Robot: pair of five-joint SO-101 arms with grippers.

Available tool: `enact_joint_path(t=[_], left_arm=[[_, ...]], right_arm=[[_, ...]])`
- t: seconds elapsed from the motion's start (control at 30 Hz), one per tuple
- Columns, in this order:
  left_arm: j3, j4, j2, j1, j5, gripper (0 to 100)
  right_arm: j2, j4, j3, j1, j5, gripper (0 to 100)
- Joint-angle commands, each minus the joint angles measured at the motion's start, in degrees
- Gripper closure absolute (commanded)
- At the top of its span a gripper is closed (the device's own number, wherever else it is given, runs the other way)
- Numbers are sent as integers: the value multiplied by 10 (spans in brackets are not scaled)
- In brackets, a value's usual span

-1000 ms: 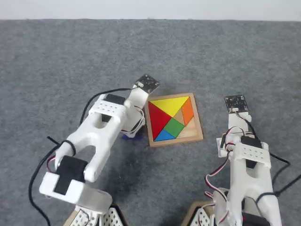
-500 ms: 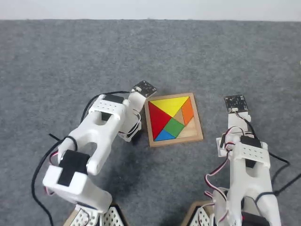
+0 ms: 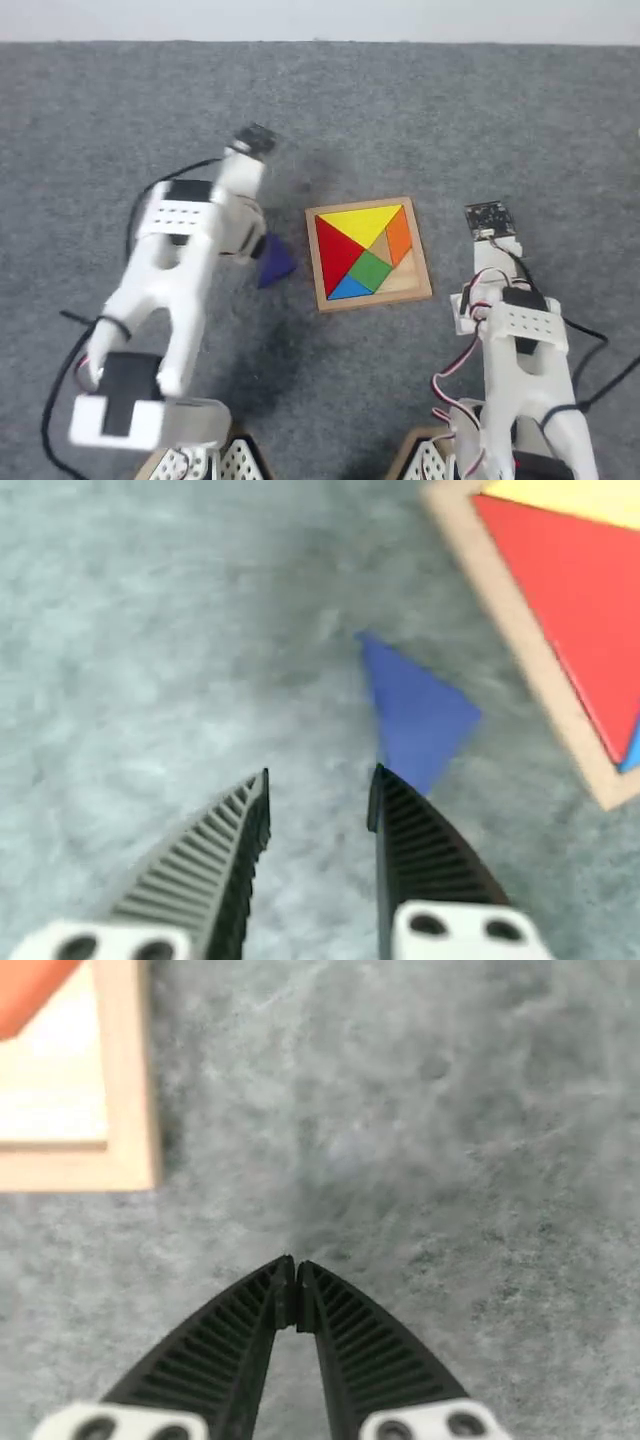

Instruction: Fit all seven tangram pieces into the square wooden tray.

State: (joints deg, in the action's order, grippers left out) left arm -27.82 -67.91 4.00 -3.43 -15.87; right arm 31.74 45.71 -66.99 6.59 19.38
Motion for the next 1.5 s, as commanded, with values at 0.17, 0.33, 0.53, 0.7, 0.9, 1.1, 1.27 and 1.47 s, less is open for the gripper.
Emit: enact_joint_path(t=[0.17, 0.33, 0.53, 0.7, 0.9, 1.1, 1.27, 1.47], left_arm=[[22, 4, 85, -168, 66, 847], [21, 2, 87, -277, 61, 776], [22, 32, 57, -403, 33, 754], [20, 85, 40, -484, 12, 754], [22, 91, 38, -520, -25, 754], [19, 115, 36, -520, -24, 754], [19, 114, 39, -520, -24, 754], [20, 114, 40, -519, -24, 754]], right_arm=[[-2, 122, 196, -186, -102, 988], [-73, 143, 324, -345, -190, 913], [-267, 73, 447, -425, -349, 823], [-415, 73, 595, -498, -504, 783], [-507, 84, 691, -560, -539, 783], [-553, 88, 703, -562, -538, 783], [-575, 102, 703, -545, -539, 783], [-589, 157, 703, -537, -539, 783]])
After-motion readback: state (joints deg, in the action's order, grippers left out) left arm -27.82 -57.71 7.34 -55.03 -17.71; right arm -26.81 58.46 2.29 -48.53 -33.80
